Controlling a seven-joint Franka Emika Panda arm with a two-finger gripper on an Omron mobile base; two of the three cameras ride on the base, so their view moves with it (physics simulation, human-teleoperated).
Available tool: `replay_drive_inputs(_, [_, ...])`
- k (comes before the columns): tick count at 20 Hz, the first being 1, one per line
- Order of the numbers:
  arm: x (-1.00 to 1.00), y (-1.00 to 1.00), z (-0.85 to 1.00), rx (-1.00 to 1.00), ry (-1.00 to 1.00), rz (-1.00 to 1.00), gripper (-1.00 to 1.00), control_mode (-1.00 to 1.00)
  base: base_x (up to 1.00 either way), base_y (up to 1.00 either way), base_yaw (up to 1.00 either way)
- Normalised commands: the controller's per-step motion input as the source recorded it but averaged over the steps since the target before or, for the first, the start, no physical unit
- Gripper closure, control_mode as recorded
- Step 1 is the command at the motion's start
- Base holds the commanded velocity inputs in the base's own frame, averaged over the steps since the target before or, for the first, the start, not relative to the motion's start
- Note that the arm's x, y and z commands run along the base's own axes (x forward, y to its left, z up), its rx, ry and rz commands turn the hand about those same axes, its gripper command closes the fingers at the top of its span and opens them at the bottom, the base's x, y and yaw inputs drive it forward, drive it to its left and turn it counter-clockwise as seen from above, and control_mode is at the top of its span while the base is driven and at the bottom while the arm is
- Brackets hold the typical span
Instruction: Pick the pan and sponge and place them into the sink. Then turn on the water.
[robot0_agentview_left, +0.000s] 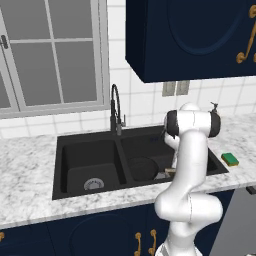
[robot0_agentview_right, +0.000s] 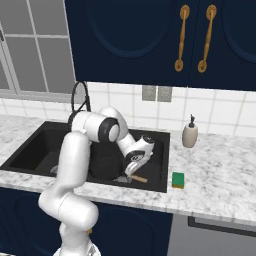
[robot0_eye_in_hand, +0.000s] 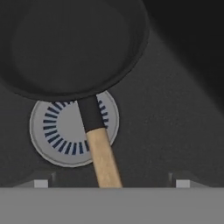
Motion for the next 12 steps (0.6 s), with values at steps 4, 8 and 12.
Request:
replay_drive_inputs(4, [-0.06,-0.04,1.0,0.0,0.0,0.0,-1.0,-1.0,0.0,0.0,0.0])
replay_drive_inputs(8, [-0.4,-0.16,0.94,0.0,-0.03,-0.03,-1.0,-1.0,0.0,0.0,0.0])
replay_drive_inputs(12, [-0.64,-0.27,0.65,0.0,-0.01,-0.26,-1.0,-1.0,0.0,0.0,0.0])
